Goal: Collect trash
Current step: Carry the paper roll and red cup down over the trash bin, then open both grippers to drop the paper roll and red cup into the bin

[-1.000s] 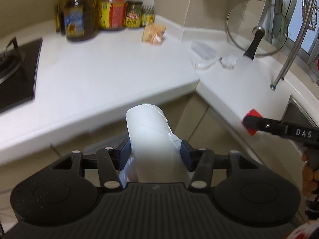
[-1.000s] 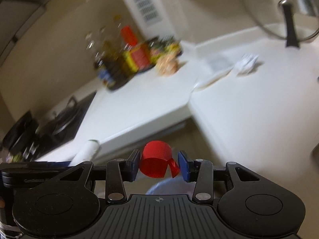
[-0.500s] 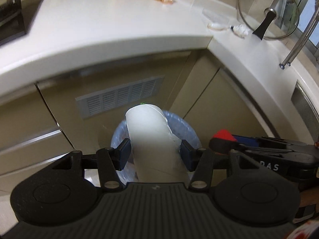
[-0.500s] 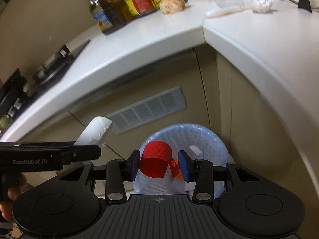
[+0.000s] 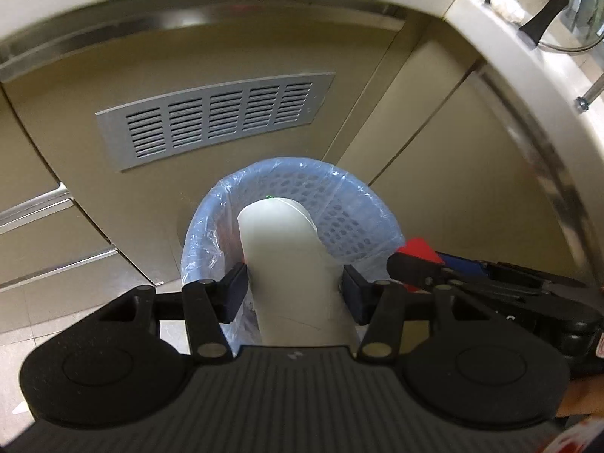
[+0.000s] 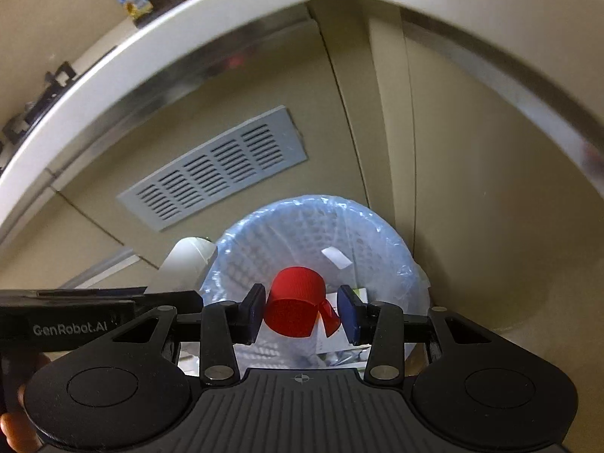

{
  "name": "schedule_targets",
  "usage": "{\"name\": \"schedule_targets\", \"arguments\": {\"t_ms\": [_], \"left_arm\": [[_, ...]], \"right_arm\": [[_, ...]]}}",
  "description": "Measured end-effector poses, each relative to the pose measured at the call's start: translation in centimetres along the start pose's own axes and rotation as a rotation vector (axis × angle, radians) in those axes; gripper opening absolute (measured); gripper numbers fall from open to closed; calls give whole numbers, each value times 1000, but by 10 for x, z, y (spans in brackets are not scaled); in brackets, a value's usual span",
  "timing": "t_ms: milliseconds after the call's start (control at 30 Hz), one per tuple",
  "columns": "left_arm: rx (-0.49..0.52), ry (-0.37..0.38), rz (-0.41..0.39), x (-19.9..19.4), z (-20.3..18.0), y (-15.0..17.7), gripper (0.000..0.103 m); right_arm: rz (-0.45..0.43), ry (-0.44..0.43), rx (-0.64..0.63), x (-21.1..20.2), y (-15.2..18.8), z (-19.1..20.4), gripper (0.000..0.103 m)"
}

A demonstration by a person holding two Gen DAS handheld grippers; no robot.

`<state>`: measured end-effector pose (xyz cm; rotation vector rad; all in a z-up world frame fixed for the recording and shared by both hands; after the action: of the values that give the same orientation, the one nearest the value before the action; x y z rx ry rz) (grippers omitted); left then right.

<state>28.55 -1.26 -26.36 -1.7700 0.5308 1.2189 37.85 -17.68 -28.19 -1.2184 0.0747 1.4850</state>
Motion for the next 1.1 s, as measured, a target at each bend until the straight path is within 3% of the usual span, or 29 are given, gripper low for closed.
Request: {"name": "schedule_targets", "arguments": {"t_ms": [433, 467, 733, 1100], "left_arm": [[-4, -36, 66, 56, -4, 1, 51], [-2, -42, 64, 58, -5, 1, 47], [32, -59, 49, 62, -9, -1, 51], [3, -66, 43, 42, 2, -8, 50]], "right_arm": [[12, 34, 37, 32, -9, -24, 42], [14, 34, 41, 33, -9, -26, 42], [17, 39, 65, 35, -13, -34, 42], [29, 25, 60, 32, -10, -25, 42]]}}
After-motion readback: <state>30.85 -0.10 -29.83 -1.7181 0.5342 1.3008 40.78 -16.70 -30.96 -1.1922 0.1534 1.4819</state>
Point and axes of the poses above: each gripper's, at about its wrist camera, not at the fingertips, and x roughly the way its jaws point, z to its left, y to its underside, the point moved 2 cm from there along x, roughly the way its jaws point, and after that the axes turned 8 degrees about -y, right-handed, at the moved point
